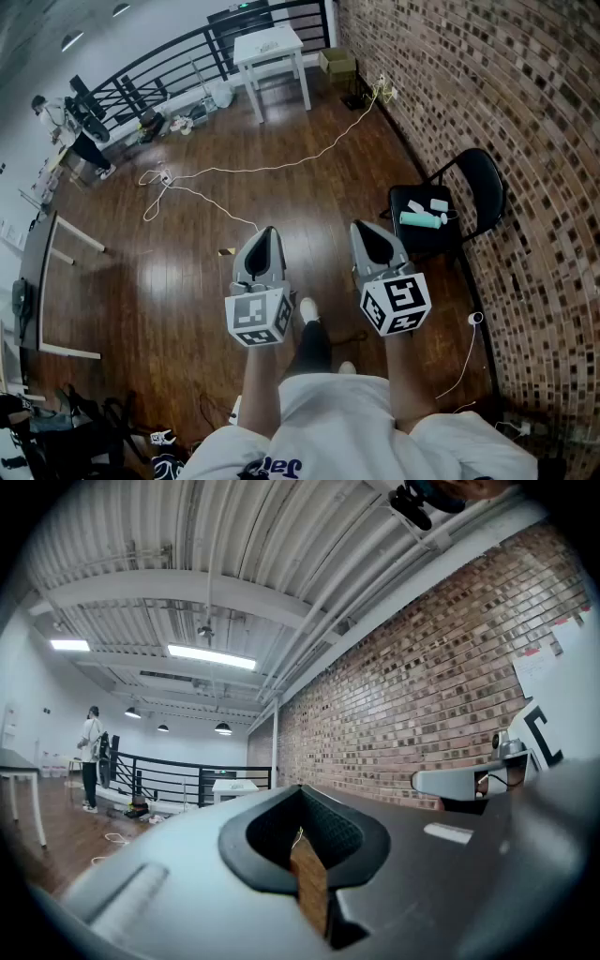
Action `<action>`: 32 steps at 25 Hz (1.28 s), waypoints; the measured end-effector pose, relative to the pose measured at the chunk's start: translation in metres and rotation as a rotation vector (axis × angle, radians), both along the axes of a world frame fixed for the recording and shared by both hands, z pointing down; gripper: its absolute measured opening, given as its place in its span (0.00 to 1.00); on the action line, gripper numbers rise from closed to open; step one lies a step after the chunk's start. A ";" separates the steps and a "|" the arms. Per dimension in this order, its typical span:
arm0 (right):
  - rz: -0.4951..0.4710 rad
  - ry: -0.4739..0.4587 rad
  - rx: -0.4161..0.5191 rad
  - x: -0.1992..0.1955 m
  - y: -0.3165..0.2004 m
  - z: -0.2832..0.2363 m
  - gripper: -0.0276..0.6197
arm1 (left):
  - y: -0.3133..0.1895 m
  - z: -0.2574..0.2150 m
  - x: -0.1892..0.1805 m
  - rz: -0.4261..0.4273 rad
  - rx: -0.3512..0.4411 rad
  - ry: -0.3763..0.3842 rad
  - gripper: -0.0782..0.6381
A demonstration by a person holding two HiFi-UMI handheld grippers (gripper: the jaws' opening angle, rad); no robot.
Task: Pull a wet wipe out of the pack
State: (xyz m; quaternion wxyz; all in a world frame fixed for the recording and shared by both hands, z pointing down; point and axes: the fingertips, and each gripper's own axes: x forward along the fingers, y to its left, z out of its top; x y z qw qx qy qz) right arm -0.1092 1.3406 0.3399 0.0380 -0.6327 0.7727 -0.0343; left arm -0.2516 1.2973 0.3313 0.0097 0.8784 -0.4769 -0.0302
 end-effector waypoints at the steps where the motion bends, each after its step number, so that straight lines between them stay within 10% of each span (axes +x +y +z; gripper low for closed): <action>1: -0.005 0.012 -0.001 -0.001 -0.015 0.000 0.03 | -0.014 -0.004 0.003 0.008 0.026 0.019 0.13; 18: -0.033 0.156 0.004 -0.042 -0.309 -0.028 0.03 | -0.307 -0.023 0.014 0.054 0.045 0.015 0.13; 32: -0.057 0.149 -0.013 0.012 -0.478 -0.010 0.03 | -0.471 -0.011 0.066 0.029 0.003 0.031 0.13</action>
